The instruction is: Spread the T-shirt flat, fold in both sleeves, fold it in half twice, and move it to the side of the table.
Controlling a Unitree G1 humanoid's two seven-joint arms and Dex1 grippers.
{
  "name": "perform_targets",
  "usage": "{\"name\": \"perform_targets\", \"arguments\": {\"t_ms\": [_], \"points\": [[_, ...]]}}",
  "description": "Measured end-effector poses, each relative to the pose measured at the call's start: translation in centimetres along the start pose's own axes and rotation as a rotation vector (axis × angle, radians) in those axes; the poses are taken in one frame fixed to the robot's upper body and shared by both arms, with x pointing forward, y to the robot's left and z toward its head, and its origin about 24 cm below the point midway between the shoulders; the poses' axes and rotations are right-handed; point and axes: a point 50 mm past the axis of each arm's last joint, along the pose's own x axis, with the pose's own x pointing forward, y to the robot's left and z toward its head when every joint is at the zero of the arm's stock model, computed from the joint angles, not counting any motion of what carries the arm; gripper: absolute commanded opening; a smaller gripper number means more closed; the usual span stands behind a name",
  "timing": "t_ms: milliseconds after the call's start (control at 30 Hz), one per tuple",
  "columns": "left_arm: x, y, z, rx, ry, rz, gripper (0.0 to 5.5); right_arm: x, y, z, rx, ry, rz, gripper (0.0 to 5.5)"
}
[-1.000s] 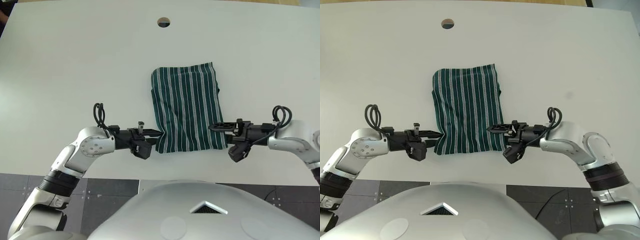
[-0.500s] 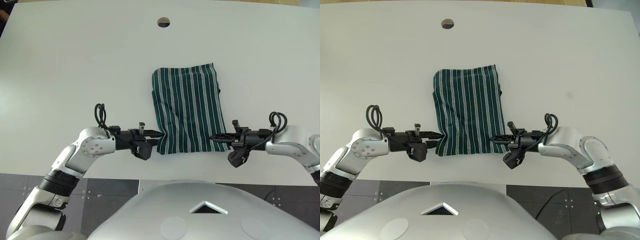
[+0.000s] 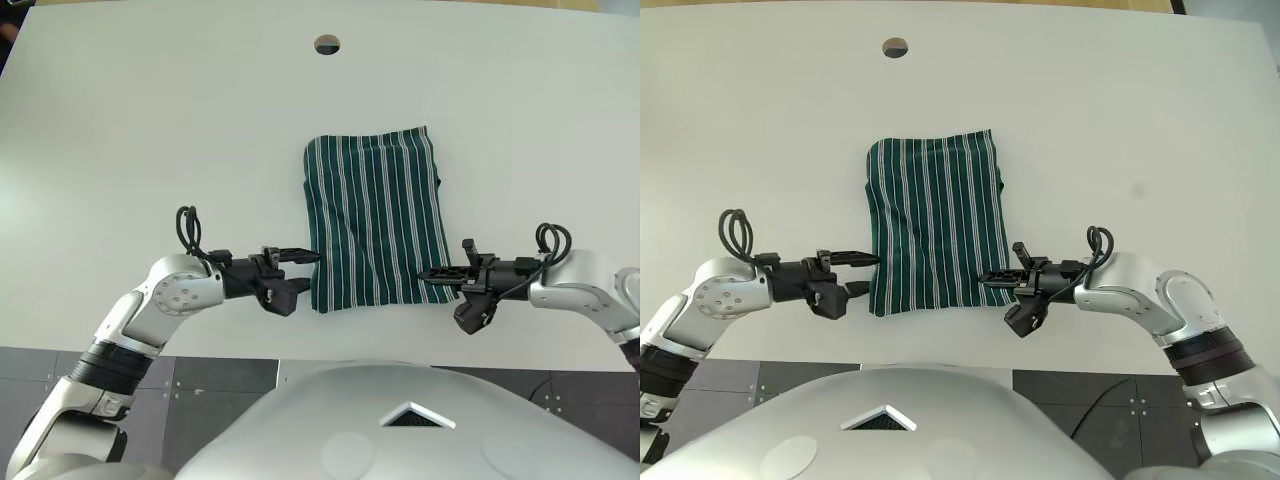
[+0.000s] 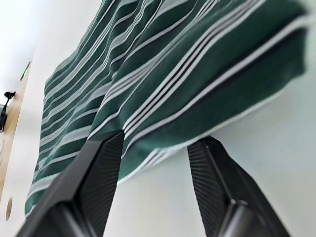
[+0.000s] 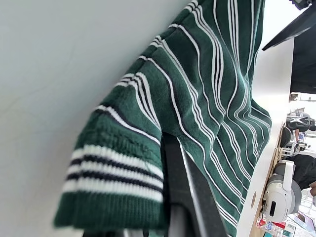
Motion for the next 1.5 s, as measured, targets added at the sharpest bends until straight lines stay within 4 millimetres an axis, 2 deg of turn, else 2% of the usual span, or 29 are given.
{"name": "perform_targets", "arguments": {"t_ms": [133,267,500,567,767,833,900,967,1000,1100,1200,1333,1500], "points": [[0.7,-0.4,0.7,0.012,-0.047,-0.034,2.31,0.0,0.0,0.0,0.0,0.001,0.001,0.11],[1.3,-0.6,0.9,0.001,-0.069,-0.046,1.76,0.0,-0.1,-0.2,0.014,0.008,-0.002,0.11],[1.4,-0.7,0.5,-0.033,-0.053,-0.051,0.47,0.0,0.1,0.2,0.099,-0.001,-0.016,0.11],[1.4,-0.8,0.4,-0.045,-0.051,-0.055,0.36,0.0,0.1,0.3,0.137,-0.009,-0.013,0.11],[0.5,-1.1,0.4,-0.101,-0.065,-0.109,0.36,-1.0,0.4,2.8,0.403,-0.114,0.067,0.11],[0.0,-1.3,0.4,-0.146,-0.075,-0.133,0.36,-1.2,-0.1,3.7,0.504,-0.176,0.057,0.11],[-0.8,-1.2,0.4,-0.223,-0.09,-0.149,0.36,-1.6,-1.7,4.3,0.634,-0.258,-0.015,0.1],[-1.4,-0.1,0.5,-0.283,-0.119,-0.091,0.36,-2.1,-2.8,4.0,0.763,-0.285,-0.076,0.1],[-1.8,1.1,0.7,-0.329,-0.154,-0.031,0.36,-2.4,-3.3,3.1,0.875,-0.281,-0.122,0.1],[-1.9,3.0,0.6,-0.429,-0.162,0.044,0.36,-2.9,-3.9,1.6,1.029,-0.256,-0.178,0.1],[-1.0,4.9,-0.7,-0.539,-0.069,0.122,0.36,-3.0,-3.3,0.2,1.095,-0.159,-0.174,0.1],[0.8,7.2,-2.4,-0.771,0.021,0.199,0.36,-2.7,-2.5,-1.8,1.177,-0.029,-0.174,0.1],[2.1,10.0,-3.8,-0.924,0.071,0.306,0.36,-2.4,-3.4,-3.9,1.273,0.047,-0.227,0.1]]}}
